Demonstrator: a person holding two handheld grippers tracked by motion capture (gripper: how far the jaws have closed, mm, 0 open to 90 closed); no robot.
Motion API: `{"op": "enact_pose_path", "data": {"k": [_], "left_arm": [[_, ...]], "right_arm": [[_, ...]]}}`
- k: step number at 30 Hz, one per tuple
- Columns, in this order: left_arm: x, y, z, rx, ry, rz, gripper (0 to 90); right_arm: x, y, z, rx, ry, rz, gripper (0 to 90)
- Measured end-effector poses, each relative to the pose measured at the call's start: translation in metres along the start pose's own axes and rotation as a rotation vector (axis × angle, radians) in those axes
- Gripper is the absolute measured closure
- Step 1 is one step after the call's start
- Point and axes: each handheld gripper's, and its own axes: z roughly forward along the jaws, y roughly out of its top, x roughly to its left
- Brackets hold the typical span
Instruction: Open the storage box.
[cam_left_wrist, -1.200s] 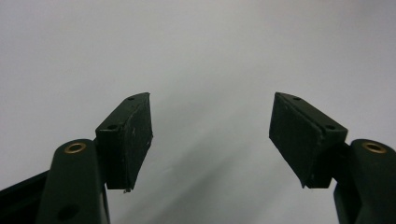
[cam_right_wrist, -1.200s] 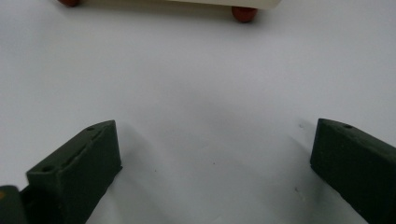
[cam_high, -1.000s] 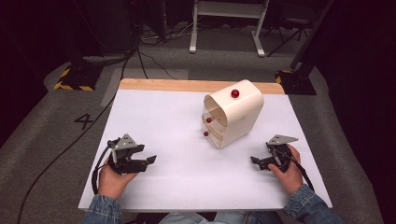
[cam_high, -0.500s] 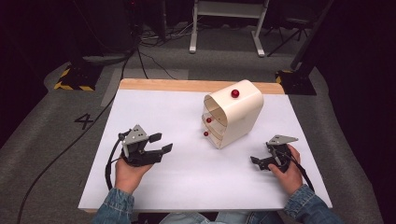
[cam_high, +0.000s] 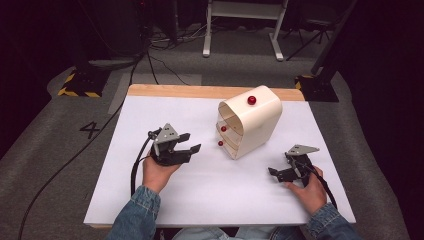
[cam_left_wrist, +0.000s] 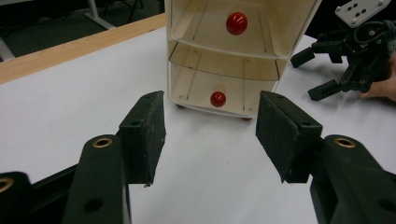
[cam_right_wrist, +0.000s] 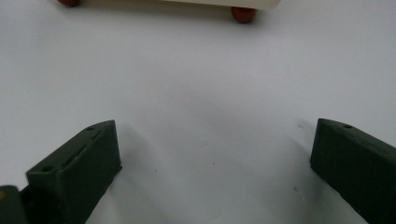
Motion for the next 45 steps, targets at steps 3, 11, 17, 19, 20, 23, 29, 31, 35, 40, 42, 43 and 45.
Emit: {"op": "enact_pose_path", "data": {"k": [3, 11, 17, 19, 20, 23, 29, 31, 35, 40, 42, 43, 45], "left_arm": [[0.001, 0.002, 0.007, 0.002, -0.006, -0.004, 43.2], [0.004, 0.005, 0.041, 0.035, -0.019, 0.033, 43.4], [0.009, -0.001, 0.063, 0.040, -0.041, 0.002, 43.3], [0.010, -0.004, 0.070, 0.055, -0.046, 0.014, 43.5], [0.010, -0.006, 0.073, 0.065, -0.052, 0.011, 43.8], [0.011, -0.009, 0.081, 0.064, -0.069, 0.014, 44.6], [0.009, -0.013, 0.092, 0.058, -0.090, 0.005, 48.1], [0.010, -0.013, 0.096, 0.057, -0.100, 0.005, 49.4], [0.009, -0.015, 0.104, 0.056, -0.110, 0.006, 52.2], [0.008, -0.019, 0.111, 0.066, -0.129, 0.015, 57.5], [0.007, -0.019, 0.112, 0.068, -0.133, 0.014, 59.7], [0.008, -0.020, 0.113, 0.067, -0.138, 0.023, 61.0], [0.009, -0.020, 0.113, 0.068, -0.142, 0.013, 65.1]], "right_arm": [[0.000, 0.000, 0.000, 0.000, 0.001, 0.001, 1.5], [0.000, 0.000, 0.000, 0.000, 0.002, 0.001, 1.5], [0.000, 0.000, 0.000, 0.000, 0.002, 0.001, 1.5], [0.000, 0.000, 0.000, 0.000, 0.001, 0.001, 1.5], [0.000, 0.000, 0.000, 0.000, 0.001, 0.001, 1.5], [0.000, 0.000, 0.000, 0.000, 0.000, 0.000, 1.5], [0.000, 0.000, 0.000, 0.000, 0.000, 0.000, 1.6], [0.000, 0.000, 0.000, 0.000, 0.000, 0.000, 1.6], [0.000, 0.000, 0.000, 0.000, 0.000, 0.000, 1.6], [0.000, 0.000, 0.000, 0.000, 0.000, -0.001, 1.7], [0.000, 0.000, 0.000, 0.000, 0.000, -0.001, 1.7], [0.000, 0.000, 0.000, 0.000, -0.001, -0.001, 1.7], [0.000, 0.000, 0.000, 0.000, -0.001, -0.001, 1.7]]}}
